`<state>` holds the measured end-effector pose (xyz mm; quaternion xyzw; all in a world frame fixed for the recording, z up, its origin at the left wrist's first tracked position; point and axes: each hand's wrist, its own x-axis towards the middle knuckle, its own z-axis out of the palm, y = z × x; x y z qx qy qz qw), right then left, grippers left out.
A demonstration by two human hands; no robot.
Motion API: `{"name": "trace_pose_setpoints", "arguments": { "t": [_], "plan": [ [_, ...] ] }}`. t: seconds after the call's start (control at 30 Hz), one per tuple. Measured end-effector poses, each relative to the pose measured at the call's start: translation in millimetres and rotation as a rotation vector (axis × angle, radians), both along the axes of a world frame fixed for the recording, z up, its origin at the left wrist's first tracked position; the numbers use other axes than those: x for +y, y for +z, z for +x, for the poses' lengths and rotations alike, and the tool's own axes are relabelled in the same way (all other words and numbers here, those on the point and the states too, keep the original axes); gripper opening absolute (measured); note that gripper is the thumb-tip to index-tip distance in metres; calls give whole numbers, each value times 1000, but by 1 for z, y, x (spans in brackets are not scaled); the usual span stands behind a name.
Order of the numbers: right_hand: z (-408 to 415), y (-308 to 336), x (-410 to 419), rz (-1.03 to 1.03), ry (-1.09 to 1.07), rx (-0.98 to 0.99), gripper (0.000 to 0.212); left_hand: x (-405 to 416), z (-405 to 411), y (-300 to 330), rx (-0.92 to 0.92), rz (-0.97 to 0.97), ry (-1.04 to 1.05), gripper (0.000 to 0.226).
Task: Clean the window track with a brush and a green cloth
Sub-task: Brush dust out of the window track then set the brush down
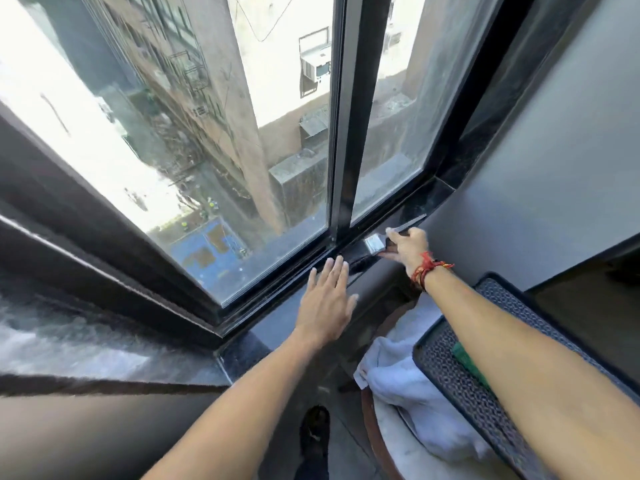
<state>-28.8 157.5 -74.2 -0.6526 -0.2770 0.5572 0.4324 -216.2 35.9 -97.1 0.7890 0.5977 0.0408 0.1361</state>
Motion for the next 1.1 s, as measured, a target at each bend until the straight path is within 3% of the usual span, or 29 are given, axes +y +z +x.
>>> {"name": "trace_pose_setpoints", "arguments": {
  "t": [0.23, 0.33, 0.43, 0.8, 1.0, 1.1],
  "plan": [
    [6, -13, 31, -43, 44, -121, 13, 38, 14, -19, 8, -43, -54, 71],
    [1, -17, 32, -57, 19, -314, 37, 40, 18, -20, 17, -31, -48, 72],
    [-1, -14, 26, -3, 67, -582, 29, 39, 19, -16, 12, -31, -43, 71],
    [18, 7, -89, 186, 260, -897, 27, -12, 9, 19, -17, 28, -32, 71],
    [58, 17, -189, 114, 55, -1270, 36, -68, -26, 18, 18, 1, 36, 72],
    [72, 20, -222, -47, -157, -1258, 44, -92, -51, 14, 70, -37, 93, 73]
  ]
}}
